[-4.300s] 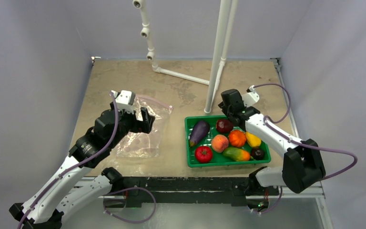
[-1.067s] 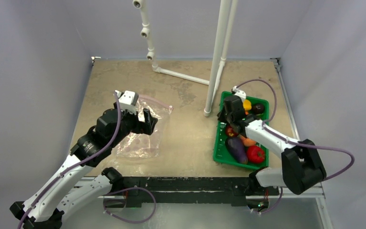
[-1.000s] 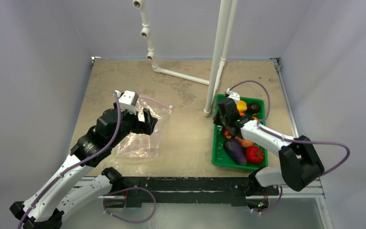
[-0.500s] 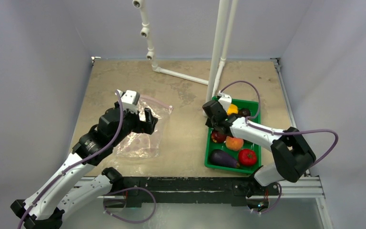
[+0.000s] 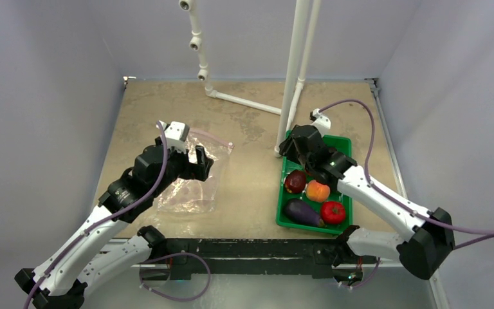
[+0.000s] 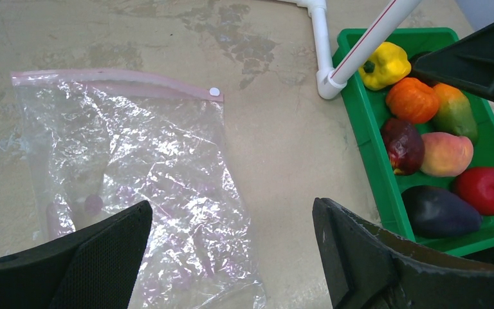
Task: Place the food in the zip-top bag and seal the zipper
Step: Adjust the bin at the center of the board, then pick up the zipper food storage bag at the center of the board.
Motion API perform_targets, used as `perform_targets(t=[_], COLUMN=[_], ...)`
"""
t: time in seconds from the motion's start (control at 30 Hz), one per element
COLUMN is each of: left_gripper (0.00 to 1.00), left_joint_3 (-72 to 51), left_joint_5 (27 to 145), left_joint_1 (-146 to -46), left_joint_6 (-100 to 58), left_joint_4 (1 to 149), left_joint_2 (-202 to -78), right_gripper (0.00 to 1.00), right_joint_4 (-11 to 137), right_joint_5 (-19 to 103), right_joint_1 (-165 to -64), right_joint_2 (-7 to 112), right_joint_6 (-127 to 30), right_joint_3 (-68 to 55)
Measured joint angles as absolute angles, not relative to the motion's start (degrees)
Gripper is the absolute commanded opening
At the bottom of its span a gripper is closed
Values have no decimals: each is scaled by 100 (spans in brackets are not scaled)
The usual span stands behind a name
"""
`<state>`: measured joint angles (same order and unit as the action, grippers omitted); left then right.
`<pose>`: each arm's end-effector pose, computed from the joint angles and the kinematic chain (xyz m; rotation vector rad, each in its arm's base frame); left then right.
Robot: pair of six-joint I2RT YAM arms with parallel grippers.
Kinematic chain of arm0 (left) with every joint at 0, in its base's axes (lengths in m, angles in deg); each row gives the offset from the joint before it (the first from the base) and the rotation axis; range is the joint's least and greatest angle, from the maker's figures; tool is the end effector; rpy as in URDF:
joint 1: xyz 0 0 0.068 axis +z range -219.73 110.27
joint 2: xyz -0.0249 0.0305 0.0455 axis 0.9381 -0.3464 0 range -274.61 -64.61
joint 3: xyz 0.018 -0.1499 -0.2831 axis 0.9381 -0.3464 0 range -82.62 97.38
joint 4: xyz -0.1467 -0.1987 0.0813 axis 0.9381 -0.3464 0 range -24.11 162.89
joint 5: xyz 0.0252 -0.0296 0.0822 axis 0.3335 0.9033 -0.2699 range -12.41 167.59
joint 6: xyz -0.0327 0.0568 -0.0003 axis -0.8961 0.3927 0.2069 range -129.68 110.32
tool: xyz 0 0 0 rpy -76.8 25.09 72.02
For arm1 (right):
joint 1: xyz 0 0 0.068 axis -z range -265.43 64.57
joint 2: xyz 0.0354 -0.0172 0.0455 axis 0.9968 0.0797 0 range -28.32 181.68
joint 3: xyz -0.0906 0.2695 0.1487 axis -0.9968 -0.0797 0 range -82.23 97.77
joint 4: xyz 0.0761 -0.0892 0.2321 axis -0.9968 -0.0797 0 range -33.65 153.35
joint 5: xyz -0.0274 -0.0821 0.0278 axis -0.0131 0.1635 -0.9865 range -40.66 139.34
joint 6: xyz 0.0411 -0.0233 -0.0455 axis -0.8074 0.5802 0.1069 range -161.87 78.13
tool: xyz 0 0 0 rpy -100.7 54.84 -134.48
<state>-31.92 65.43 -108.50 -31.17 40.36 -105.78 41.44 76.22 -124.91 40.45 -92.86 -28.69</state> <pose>0.1072 -0.0721 0.3708 0.1599 1.9874 -0.4774 0.2100 0.1428 0.3270 0.4697 2.1145 0.3971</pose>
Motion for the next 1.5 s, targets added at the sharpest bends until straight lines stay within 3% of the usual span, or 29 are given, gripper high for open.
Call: perform_targets(t=[0.17, 0.5, 0.8, 1.13, 1.5], left_gripper=[94, 94, 94, 94, 94], left_joint_3=[-3192, -3192, -3192, -3192, -3192], left_joint_5=[6541, 6539, 6534, 6513, 6467], left_joint_1=[-10850, -10850, -10850, -10850, -10850], left_joint_6=[-3117, -3117, -3117, -3117, -3119], left_joint_4=[4036, 4036, 4036, 4034, 4034], left_joint_2=[-10578, -10578, -10574, -10574, -10574], right_gripper=[33, 0, 0, 0, 0], right_joint_4=[4185, 4789, 5103, 6347, 7905], right_joint_5=[6870, 5060, 3668, 2000, 1539], right_joint_1=[-12491, -12496, -12502, -12505, -12513], right_joint_2=[3514, 2939, 2806, 2650, 2666], right_joint_6=[-9266, -9148, -9423, -10923, -12402], right_joint_3=[-2850, -2856, -2968, -3899, -3962])
